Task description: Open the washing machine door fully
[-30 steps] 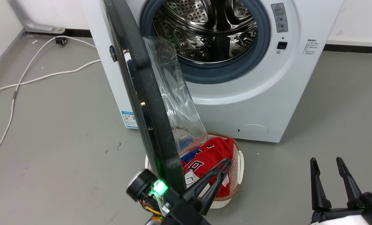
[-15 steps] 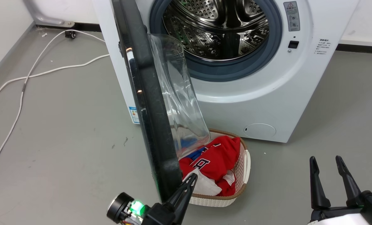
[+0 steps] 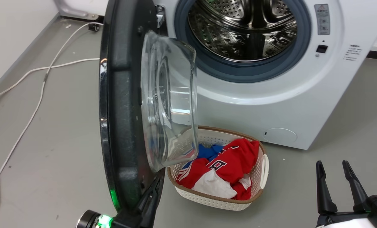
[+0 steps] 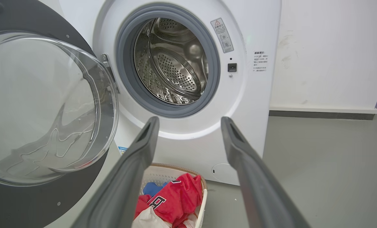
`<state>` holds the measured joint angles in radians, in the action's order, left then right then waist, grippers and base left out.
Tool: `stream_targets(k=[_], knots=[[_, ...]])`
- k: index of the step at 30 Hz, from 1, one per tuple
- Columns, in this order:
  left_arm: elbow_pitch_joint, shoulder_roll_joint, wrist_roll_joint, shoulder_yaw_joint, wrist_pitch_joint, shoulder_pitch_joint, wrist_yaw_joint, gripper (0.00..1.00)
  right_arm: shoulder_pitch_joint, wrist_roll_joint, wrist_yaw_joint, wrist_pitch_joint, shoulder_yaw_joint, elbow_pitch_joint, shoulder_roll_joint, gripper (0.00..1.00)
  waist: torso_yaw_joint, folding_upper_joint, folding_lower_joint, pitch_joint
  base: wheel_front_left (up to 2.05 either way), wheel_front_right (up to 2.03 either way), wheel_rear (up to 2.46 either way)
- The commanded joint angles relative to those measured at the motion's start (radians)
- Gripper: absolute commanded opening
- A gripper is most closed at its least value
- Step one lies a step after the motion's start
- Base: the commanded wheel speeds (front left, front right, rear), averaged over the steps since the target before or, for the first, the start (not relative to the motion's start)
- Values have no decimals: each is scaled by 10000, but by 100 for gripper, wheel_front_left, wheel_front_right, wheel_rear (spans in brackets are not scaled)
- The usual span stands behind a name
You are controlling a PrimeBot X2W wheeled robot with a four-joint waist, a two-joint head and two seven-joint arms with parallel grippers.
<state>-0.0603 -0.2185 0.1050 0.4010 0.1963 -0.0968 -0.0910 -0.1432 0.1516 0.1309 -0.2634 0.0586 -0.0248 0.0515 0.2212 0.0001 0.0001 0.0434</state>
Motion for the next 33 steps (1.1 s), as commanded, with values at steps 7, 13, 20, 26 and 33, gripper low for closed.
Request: stream_targets(k=[7,13,20,26,33], knots=[[-177,-422,245,-753,-32,-82,-393,0,55,-50,-2,-18,-65,59,-23,100,483,-1,-1,173,0,0,0],[-158,-846,528,-1630,110,68,-699,0,181,-136,-2,-18,-57,12,-23,100,587,-1,-1,366,0,0,0],[-11,-1213,931,-2565,125,240,-990,0,305,-327,-2,-18,-42,-5,-23,100,575,-1,-1,652,0,0,0],[809,-1382,1772,-3919,444,677,-1302,0,522,-582,-2,-18,41,-92,-23,100,471,-1,-1,1172,0,0,0],[1782,-1585,2292,-4556,611,1629,-1069,0,724,-835,-2,-18,43,-158,-23,100,431,-1,-1,1621,0,0,0]])
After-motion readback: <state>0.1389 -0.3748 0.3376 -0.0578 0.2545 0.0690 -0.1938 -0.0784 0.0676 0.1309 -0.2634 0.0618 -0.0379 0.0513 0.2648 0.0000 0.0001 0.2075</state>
